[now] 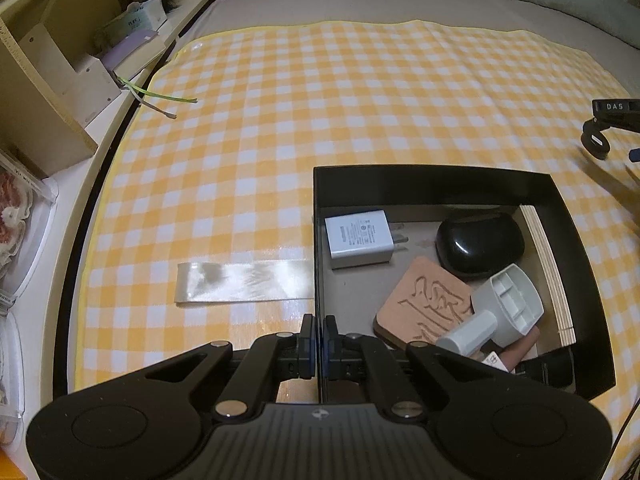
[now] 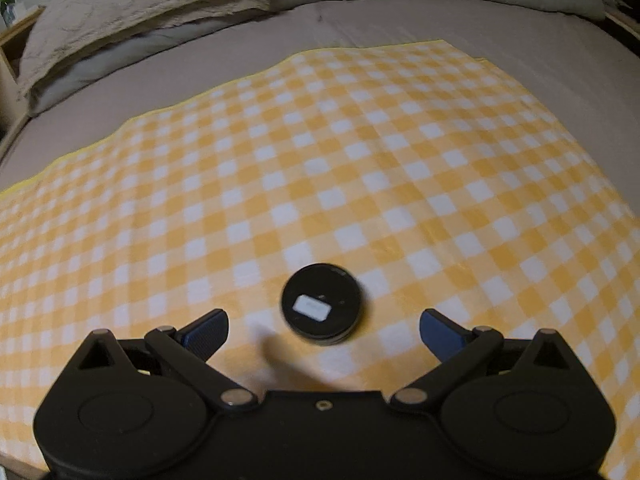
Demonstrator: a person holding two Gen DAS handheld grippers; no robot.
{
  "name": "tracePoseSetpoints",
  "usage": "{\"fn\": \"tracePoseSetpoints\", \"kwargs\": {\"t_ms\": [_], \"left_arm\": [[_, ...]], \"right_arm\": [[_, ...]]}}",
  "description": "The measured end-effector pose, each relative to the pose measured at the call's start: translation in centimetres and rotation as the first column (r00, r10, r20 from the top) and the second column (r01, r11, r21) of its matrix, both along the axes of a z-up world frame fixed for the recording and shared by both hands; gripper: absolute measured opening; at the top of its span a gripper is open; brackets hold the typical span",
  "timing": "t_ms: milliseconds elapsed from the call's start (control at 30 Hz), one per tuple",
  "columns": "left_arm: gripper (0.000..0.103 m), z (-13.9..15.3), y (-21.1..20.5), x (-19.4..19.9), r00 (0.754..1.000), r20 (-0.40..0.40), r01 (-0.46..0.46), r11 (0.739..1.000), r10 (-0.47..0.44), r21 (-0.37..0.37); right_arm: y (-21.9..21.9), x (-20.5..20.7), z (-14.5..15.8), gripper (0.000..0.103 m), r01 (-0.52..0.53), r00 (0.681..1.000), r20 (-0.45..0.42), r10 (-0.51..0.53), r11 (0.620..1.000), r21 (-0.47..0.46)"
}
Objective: Organize rigid objects
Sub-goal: 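Move the right gripper to the round black puck and grasp it, then carry the black puck with the right gripper into the box and release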
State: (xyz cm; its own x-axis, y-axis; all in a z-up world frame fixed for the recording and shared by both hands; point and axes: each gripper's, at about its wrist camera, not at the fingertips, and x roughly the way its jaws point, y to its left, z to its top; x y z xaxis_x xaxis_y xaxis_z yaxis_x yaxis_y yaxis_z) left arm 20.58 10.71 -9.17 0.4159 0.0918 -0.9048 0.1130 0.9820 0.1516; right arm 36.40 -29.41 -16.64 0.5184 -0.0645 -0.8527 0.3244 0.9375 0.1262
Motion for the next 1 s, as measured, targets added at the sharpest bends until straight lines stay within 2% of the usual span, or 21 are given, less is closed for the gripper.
{"fn": "tracePoseSetpoints", "kwargs": {"t_ms": [33,100,167,333,400,533,667,700,833,1000], "left_arm": [[0.004,0.0,0.0,0.1,1.000,0.000,0.000,1.000,0.000,0.000],[0.003,0.0,0.0,0.2,1.000,0.000,0.000,1.000,0.000,-0.003],[0.003,0.0,0.1,0.5,1.000,0.000,0.001,1.000,-0.001,-0.005],[0.003,-0.2,0.2,1.0,1.000,-0.006,0.002,1.000,-0.002,-0.006],[0.003,-0.3,0.2,1.2,1.000,-0.009,0.001,1.000,-0.001,-0.008],[0.004,-0.5,0.2,1.5,1.000,-0.011,0.000,1.000,0.000,-0.012],[0.004,-0.5,0.2,1.7,1.000,-0.013,-0.001,1.000,0.001,-0.014],[0.004,-0.6,0.2,1.9,1.000,-0.013,-0.003,1.000,0.003,-0.015],[0.003,-0.5,0.0,2.3,1.000,-0.002,-0.009,1.000,0.009,-0.015],[0.004,-0.1,0.0,2.4,1.000,0.015,-0.015,1.000,0.015,-0.021]], "right_arm": [[-0.1,0.2,-0.1,0.102,-0.001,1.000,-0.004,0.001,1.000,-0.014],[0.0,0.5,-0.2,0.091,0.000,1.000,-0.018,-0.001,0.999,-0.040],[0.1,0.9,-0.4,0.084,0.005,0.999,-0.034,-0.006,0.999,-0.052],[0.2,1.9,-1.0,0.078,-0.003,0.999,-0.043,0.000,0.998,-0.059],[0.3,2.2,-1.4,0.073,-0.003,0.999,-0.050,0.000,0.998,-0.070],[0.5,2.5,-1.6,0.070,-0.011,0.999,-0.054,0.006,0.996,-0.094],[0.7,2.8,-1.5,0.057,-0.052,0.997,-0.056,0.047,0.993,-0.105],[0.9,2.8,-1.4,0.051,-0.067,0.996,-0.059,0.061,0.991,-0.116],[1.9,2.4,-1.0,0.050,-0.133,0.990,-0.069,0.122,0.973,-0.191],[2.8,1.0,0.2,0.050,-0.191,0.982,-0.053,0.184,0.962,-0.197]]}}
